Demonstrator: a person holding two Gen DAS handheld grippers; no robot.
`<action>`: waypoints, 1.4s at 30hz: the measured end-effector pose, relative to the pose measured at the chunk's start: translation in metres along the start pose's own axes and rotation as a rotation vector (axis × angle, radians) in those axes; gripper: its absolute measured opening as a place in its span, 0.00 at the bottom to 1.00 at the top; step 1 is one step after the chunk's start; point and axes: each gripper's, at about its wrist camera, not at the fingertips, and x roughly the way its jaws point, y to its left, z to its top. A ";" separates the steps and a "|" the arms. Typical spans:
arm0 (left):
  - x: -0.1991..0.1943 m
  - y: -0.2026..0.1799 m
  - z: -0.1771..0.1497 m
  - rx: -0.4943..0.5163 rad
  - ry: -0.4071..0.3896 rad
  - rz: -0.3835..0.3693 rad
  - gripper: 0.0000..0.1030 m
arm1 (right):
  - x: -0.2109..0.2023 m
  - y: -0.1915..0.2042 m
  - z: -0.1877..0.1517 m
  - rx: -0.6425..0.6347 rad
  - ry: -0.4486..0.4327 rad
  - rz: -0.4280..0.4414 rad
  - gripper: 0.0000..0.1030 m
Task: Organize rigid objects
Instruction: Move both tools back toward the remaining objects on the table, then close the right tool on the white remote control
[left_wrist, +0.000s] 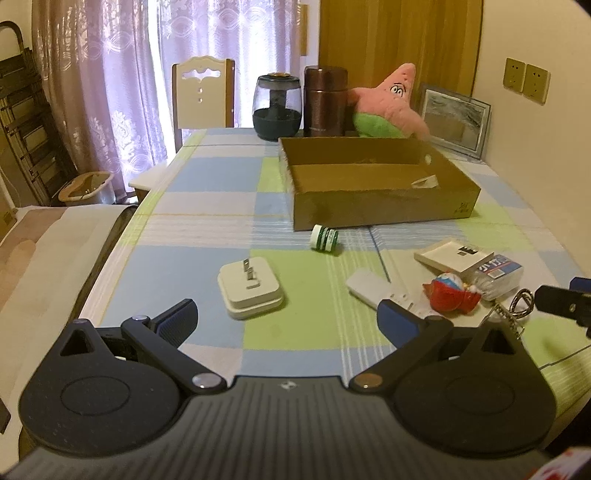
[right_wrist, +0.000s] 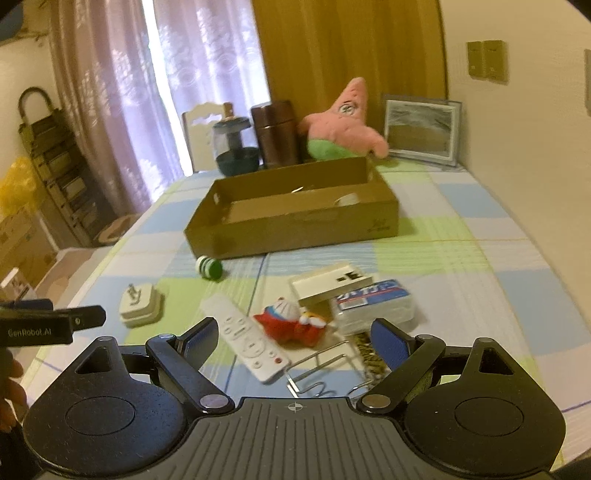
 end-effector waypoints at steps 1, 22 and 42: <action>0.000 0.002 0.000 0.000 0.002 0.005 0.99 | 0.002 0.001 -0.001 -0.010 0.001 0.006 0.84; 0.043 0.028 -0.002 0.049 0.055 0.020 0.99 | 0.097 0.040 -0.014 -0.336 0.185 0.179 0.66; 0.084 0.040 0.000 0.043 0.077 -0.015 0.99 | 0.179 0.050 -0.015 -0.447 0.258 0.179 0.57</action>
